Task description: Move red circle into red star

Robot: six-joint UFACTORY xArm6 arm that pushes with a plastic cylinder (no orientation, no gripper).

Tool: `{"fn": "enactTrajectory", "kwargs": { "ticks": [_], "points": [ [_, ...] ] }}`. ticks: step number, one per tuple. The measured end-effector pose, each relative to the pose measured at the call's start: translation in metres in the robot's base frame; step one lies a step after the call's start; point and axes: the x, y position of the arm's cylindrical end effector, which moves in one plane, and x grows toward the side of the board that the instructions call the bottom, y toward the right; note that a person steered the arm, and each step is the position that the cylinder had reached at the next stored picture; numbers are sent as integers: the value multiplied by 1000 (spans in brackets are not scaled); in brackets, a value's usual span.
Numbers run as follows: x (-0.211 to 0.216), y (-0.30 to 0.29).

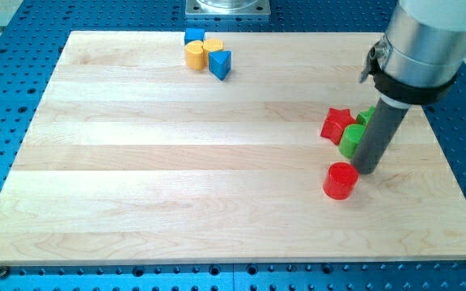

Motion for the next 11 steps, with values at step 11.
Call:
{"fn": "enactTrajectory", "kwargs": {
  "ticks": [11],
  "points": [
    [-30,-73]
  ]
}}
